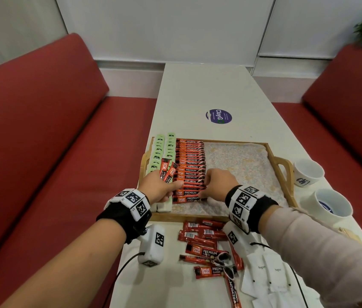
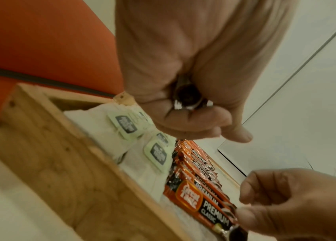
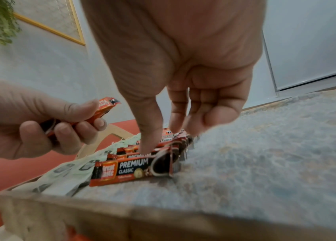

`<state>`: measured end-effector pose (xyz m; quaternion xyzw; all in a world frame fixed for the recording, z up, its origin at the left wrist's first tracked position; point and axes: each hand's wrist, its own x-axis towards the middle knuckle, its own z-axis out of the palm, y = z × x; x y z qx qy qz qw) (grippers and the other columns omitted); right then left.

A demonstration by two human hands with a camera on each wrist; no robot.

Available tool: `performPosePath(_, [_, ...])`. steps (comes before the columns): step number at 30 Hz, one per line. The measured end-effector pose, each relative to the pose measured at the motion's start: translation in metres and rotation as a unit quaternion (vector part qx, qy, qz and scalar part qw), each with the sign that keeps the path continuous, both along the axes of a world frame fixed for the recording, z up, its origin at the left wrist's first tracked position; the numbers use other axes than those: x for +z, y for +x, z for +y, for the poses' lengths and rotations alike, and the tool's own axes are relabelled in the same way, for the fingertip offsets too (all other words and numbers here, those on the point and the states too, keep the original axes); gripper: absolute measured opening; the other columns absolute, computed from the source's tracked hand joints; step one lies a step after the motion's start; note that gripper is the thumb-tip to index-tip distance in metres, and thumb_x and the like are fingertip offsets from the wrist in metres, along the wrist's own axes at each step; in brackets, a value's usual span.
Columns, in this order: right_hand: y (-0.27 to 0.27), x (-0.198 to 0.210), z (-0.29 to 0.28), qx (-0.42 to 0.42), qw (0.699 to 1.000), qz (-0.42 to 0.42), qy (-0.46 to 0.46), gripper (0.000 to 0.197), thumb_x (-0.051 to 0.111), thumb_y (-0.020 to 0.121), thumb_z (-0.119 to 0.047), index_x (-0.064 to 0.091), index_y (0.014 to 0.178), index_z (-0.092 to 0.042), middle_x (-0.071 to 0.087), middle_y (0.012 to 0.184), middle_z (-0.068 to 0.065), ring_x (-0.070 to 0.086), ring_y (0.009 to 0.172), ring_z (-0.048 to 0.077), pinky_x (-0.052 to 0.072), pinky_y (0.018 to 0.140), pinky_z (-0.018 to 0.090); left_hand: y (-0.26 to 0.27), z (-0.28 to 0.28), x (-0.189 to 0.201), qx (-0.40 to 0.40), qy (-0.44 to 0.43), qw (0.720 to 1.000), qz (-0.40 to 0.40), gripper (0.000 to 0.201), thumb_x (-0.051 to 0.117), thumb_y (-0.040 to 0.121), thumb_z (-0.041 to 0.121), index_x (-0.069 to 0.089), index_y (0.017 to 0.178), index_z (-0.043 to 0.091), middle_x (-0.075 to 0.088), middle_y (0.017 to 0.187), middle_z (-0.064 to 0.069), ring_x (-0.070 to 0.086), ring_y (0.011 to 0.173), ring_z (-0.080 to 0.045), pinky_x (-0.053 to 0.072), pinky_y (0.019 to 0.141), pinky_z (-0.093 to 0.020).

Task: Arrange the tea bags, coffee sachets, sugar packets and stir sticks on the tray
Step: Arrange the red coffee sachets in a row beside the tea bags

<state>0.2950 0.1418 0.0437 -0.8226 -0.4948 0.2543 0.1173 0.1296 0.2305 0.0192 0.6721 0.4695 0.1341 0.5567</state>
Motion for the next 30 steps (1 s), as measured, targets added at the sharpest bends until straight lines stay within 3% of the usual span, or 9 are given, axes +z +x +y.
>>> performPosePath(6, [-0.009,0.007,0.005,0.008,0.987,0.085,0.133,0.026,0.07,0.082,-0.035,0.056,0.097,-0.02,0.058,0.085,-0.005,0.054,0.075,0.011,0.04,0.061,0.021,0.001,-0.01,0.005,-0.012,-0.004,1.0,-0.021,0.021,0.077,0.079,0.021,0.058,0.09,0.025,0.071,0.089,-0.003,0.067,0.073,-0.014,0.055,0.057,-0.026])
performPosePath(8, [-0.017,0.009,0.005,0.021,0.983,0.125,0.134,0.021,0.069,0.084,-0.035,0.057,0.095,-0.021,0.058,0.082,-0.005,0.054,0.07,0.009,0.041,0.061,0.022,0.003,-0.016,0.008,-0.027,-0.001,0.999,-0.033,0.024,0.077,0.078,0.019,0.058,0.09,0.026,0.069,0.086,-0.001,0.067,0.071,-0.012,0.052,0.053,-0.023])
performPosePath(11, [-0.026,0.01,0.004,0.03,0.974,0.164,0.151,0.017,0.063,0.09,-0.027,0.053,0.076,-0.025,0.055,0.072,-0.01,0.051,0.064,0.004,0.037,0.058,0.019,0.006,-0.026,0.012,-0.043,0.012,0.998,-0.046,0.024,0.076,0.077,0.012,0.059,0.088,0.025,0.067,0.082,-0.002,0.063,0.067,-0.013,0.052,0.048,-0.022])
performPosePath(14, [-0.03,0.011,0.002,0.013,0.968,0.185,0.171,0.022,0.06,0.092,-0.018,0.051,0.072,-0.023,0.058,0.073,-0.006,0.053,0.065,0.006,0.041,0.059,0.021,0.006,-0.031,0.013,-0.044,0.032,0.997,-0.053,0.026,0.079,0.075,0.012,0.06,0.089,0.022,0.066,0.08,-0.005,0.063,0.065,-0.017,0.054,0.052,-0.028])
performPosePath(18, [-0.029,0.015,-0.001,-0.011,0.959,0.221,0.177,0.011,0.057,0.093,-0.016,0.057,0.097,-0.007,0.066,0.082,0.006,0.063,0.069,0.016,0.053,0.07,0.035,0.001,-0.031,0.016,-0.05,0.065,0.996,-0.041,0.035,0.083,0.069,0.031,0.06,0.096,0.034,0.071,0.089,0.007,0.068,0.082,-0.01,0.057,0.073,-0.033])
performPosePath(20, [-0.027,0.017,-0.002,-0.014,0.963,0.208,0.173,0.01,0.056,0.094,-0.018,0.051,0.098,-0.01,0.063,0.077,0.005,0.062,0.065,0.019,0.051,0.061,0.034,-0.001,-0.027,0.014,-0.032,0.076,0.995,-0.05,0.057,0.08,0.063,0.057,0.058,0.11,0.034,0.07,0.099,0.011,0.067,0.092,-0.006,0.054,0.086,-0.036])
performPosePath(22, [-0.025,0.018,-0.004,-0.002,0.969,0.181,0.17,0.01,0.054,0.095,-0.019,0.046,0.1,-0.014,0.06,0.075,0.002,0.062,0.062,0.018,0.05,0.054,0.03,-0.003,-0.023,0.01,-0.001,0.091,0.995,-0.043,0.075,0.069,0.062,0.073,0.053,0.12,0.029,0.067,0.105,0.013,0.065,0.097,-0.007,0.054,0.088,-0.04])
performPosePath(26, [-0.024,0.019,-0.009,0.067,0.983,0.072,0.152,0.018,0.055,0.094,-0.02,0.053,0.11,-0.012,0.059,0.083,0.002,0.056,0.071,0.019,0.046,0.063,0.03,-0.001,-0.031,0.027,0.032,0.15,0.987,-0.039,0.03,0.067,0.082,0.039,0.052,0.098,0.018,0.061,0.087,0.005,0.064,0.083,-0.017,0.057,0.075,-0.041])
performPosePath(30, [-0.026,0.023,-0.014,0.125,0.983,0.009,0.134,0.013,0.057,0.092,-0.02,0.047,0.099,-0.016,0.057,0.084,0.0,0.053,0.074,0.019,0.038,0.064,0.029,0.007,-0.035,0.03,0.015,0.113,0.992,-0.052,0.026,0.067,0.086,0.014,0.053,0.107,0.013,0.06,0.092,0.0,0.066,0.087,-0.021,0.058,0.065,-0.031])
